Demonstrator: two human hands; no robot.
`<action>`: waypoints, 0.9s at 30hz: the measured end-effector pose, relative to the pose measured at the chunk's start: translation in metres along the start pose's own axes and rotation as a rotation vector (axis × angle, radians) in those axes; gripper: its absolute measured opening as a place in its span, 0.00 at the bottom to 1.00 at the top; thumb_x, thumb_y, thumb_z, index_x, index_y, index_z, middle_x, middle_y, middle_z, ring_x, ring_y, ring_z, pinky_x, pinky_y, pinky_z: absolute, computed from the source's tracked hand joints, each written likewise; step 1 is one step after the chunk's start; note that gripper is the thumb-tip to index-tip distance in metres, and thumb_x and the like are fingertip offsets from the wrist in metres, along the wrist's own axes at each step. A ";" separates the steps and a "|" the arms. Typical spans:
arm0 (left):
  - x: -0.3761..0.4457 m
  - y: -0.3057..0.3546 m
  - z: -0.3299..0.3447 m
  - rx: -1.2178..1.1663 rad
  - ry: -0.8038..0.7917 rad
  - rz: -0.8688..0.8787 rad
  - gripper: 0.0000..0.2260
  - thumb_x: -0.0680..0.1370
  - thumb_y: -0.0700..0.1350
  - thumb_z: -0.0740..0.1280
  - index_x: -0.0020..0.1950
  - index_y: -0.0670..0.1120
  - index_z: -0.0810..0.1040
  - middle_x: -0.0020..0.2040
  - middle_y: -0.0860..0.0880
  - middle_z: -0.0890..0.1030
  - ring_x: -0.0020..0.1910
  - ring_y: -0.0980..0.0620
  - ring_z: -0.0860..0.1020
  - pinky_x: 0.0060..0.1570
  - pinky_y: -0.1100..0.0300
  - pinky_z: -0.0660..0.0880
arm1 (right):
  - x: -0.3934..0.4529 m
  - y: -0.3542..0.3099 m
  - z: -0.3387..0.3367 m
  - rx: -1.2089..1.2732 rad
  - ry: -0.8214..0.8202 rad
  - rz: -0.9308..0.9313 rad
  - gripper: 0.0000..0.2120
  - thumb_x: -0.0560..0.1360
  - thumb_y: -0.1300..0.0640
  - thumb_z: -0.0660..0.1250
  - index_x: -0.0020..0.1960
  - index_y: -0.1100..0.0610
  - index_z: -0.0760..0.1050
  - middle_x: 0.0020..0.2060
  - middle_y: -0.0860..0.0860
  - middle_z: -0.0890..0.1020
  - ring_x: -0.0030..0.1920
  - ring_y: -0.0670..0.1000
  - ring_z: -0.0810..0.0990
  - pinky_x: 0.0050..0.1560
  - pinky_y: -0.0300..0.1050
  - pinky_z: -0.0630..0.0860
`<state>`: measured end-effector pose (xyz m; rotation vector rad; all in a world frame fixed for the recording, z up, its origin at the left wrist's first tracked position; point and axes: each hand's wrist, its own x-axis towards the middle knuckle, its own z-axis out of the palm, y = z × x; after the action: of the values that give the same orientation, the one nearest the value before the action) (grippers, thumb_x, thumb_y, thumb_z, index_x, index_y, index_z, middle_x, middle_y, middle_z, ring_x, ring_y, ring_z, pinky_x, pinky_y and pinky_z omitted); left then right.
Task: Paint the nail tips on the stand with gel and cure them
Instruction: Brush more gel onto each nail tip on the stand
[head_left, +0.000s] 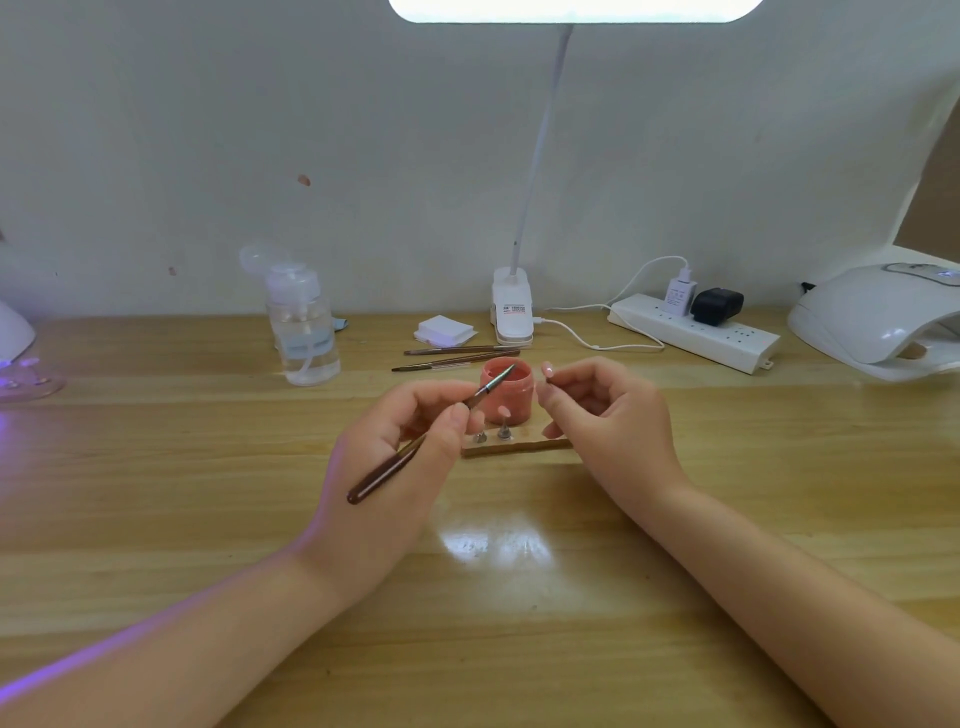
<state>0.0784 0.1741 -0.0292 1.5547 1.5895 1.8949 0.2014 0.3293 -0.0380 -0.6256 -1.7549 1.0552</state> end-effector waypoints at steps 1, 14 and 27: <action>0.000 0.000 0.000 -0.010 0.011 -0.005 0.09 0.79 0.46 0.67 0.51 0.60 0.82 0.41 0.55 0.84 0.43 0.62 0.81 0.44 0.74 0.74 | 0.000 0.000 0.001 0.001 -0.001 0.001 0.02 0.73 0.60 0.73 0.44 0.56 0.81 0.34 0.51 0.84 0.31 0.52 0.83 0.39 0.54 0.82; -0.001 0.000 0.001 0.274 -0.118 0.211 0.11 0.80 0.49 0.60 0.58 0.57 0.80 0.50 0.60 0.81 0.54 0.57 0.79 0.53 0.70 0.70 | -0.004 -0.005 0.004 -0.015 -0.014 -0.031 0.02 0.73 0.60 0.73 0.43 0.56 0.80 0.34 0.52 0.84 0.32 0.56 0.83 0.38 0.60 0.80; -0.005 0.002 0.003 0.251 -0.111 0.160 0.12 0.78 0.49 0.59 0.58 0.55 0.79 0.48 0.62 0.81 0.52 0.58 0.79 0.51 0.72 0.69 | -0.005 -0.004 0.004 -0.025 -0.029 -0.056 0.03 0.73 0.62 0.73 0.43 0.56 0.80 0.32 0.48 0.84 0.32 0.51 0.83 0.37 0.53 0.81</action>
<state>0.0838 0.1719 -0.0309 1.9057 1.7559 1.7000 0.2001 0.3217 -0.0377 -0.5761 -1.8028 1.0092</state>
